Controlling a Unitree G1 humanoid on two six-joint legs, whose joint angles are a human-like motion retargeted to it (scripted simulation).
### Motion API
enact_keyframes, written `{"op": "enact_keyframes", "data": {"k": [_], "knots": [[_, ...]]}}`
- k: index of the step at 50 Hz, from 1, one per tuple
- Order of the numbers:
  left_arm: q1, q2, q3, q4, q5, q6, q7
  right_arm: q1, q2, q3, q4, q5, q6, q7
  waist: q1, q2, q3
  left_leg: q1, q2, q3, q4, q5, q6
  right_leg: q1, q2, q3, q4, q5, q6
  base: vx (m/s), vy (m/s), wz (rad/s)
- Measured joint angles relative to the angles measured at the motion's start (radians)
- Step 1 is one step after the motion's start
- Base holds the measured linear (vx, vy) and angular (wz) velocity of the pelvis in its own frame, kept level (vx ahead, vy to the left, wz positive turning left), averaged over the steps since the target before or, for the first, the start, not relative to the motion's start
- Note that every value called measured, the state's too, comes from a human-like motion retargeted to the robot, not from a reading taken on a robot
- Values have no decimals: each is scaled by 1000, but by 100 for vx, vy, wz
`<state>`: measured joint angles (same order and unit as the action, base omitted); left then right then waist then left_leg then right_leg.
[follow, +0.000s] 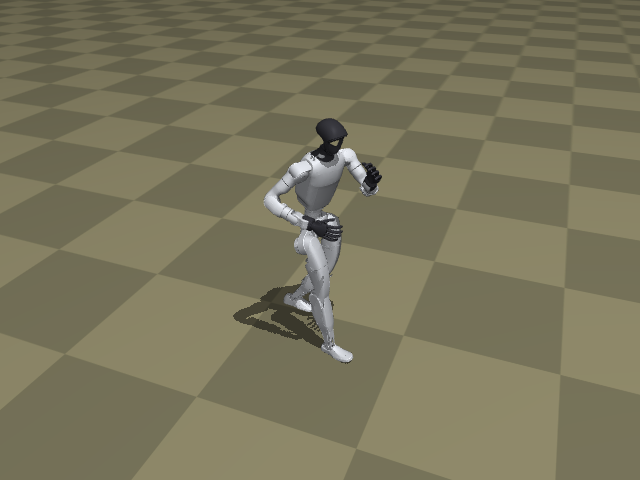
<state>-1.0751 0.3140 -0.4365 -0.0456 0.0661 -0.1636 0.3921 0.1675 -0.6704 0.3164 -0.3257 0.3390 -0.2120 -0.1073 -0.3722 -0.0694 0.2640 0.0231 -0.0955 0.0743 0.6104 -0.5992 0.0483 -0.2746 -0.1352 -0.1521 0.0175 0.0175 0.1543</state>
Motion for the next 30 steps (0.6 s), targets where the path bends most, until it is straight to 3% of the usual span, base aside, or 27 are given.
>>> {"op": "enact_keyframes", "data": {"k": [3, 7, 11, 13, 15, 17, 18, 20, 22, 25, 30], "knots": [[-133, 16, -69, 2, -170, -65, 21, -83, 21, 1, 31, 44, 4, -43, -35, -25, 103, -33, 6, 6, -51, -101, 43, -46, -29, -70, 34, -22, 27, -115, 4, 12], [-47, 30, -65, -30, -409, -85, -52, -345, 132, 48, 48, 60, 4, -142, 50, 7, 193, -143, 85, 68, -91, -17, 36, -111, -25, -126, 311, -173, -62, -108, -4, -94], [327, 27, 11, -16, -418, -86, -137, -599, 266, 103, 38, -18, -52, -186, 192, 85, 161, -185, 178, 130, -302, 166, 18, -92, 11, -65, 648, -305, -114, -85, -21, -126], [569, 50, 65, -21, -340, -87, -182, -703, 328, 116, 23, -49, -80, -184, 227, 110, 115, -239, 215, 150, -335, 230, -18, -18, 21, -18, 714, -319, -108, -74, -31, -44], [791, 53, 122, -54, -480, -102, -217, -839, 376, 123, 17, -63, -78, -215, 272, 118, 84, -237, 221, 160, -498, 319, -1, 61, 38, 67, 712, -289, -104, -78, -38, -32], [1019, 93, 185, -66, -505, -131, -242, -951, 417, 130, 4, -56, -102, -247, 298, 99, 56, -328, 232, 199, -431, 318, -33, 182, 32, 146, 572, -330, -77, -81, -43, -5], [1108, 141, 231, -42, -378, -110, -193, -1021, 429, 133, 4, -75, -108, -272, 318, 83, 54, -366, 228, 219, -419, 316, -29, 227, 18, 176, 473, -393, -65, -89, -43, -6], [1262, 133, 261, -78, -565, -120, -295, -1165, 456, 147, -2, -56, -114, -288, 365, 44, 87, -447, 228, 281, -345, 280, -11, 285, -21, 191, 288, -528, -55, -96, -41, -22], [1344, 151, 314, -61, -564, -105, -349, -1271, 445, 152, 10, -80, -118, -277, 428, 23, 156, -473, 241, 317, -305, 261, 34, 264, -31, 191, 232, -564, -74, -97, -36, -56], [1413, 67, 375, -60, -610, -113, -336, -1278, 429, 151, 111, -113, -122, -296, 506, -4, 238, -516, 269, 253, -65, 211, 50, 182, -4, 220, 297, -515, -108, -80, -33, -65], [1303, -55, 405, -117, -502, -90, -276, -979, 481, 79, 341, -112, -16, -268, 516, -117, 221, -408, 195, 284, 185, 116, 110, 159, -15, 181, 199, -401, -122, -53, -33, 61]]}}
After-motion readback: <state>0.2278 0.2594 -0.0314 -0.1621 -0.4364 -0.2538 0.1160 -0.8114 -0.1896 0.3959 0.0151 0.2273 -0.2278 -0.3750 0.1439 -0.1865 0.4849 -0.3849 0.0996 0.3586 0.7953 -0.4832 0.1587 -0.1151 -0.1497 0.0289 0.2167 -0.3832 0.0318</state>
